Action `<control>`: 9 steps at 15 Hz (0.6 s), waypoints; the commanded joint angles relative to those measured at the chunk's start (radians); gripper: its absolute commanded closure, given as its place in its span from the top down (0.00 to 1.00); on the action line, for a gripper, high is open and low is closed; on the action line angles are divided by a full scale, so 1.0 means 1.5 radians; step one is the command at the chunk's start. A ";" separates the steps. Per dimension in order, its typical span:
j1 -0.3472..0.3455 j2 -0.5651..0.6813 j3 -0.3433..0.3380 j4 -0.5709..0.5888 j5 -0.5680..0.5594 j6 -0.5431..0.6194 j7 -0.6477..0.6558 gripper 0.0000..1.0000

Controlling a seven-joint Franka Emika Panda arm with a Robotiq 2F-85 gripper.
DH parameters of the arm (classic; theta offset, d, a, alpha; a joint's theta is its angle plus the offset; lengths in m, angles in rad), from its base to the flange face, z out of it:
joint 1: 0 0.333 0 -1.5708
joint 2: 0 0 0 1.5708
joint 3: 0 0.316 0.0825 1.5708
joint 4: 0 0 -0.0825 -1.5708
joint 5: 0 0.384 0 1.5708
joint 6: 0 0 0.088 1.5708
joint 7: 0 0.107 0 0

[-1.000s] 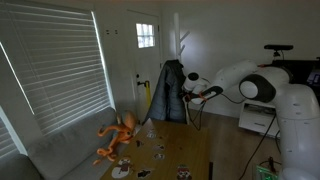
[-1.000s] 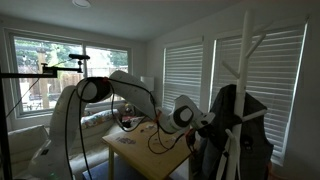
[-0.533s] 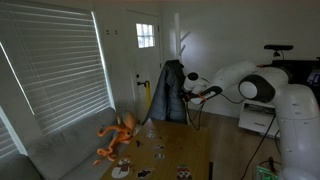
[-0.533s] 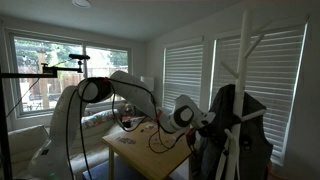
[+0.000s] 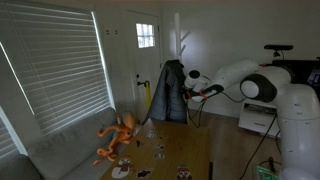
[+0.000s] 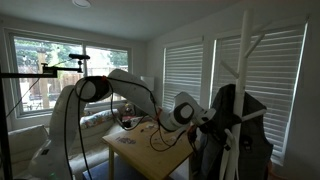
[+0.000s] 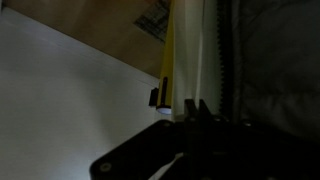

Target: Move the toe bag to the higher rack

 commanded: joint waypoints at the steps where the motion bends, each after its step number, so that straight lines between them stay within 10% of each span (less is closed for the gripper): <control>1: 0.019 -0.039 -0.030 -0.017 -0.052 0.031 0.061 0.01; 9: 0.047 -0.108 -0.056 -0.069 -0.135 0.016 0.173 0.01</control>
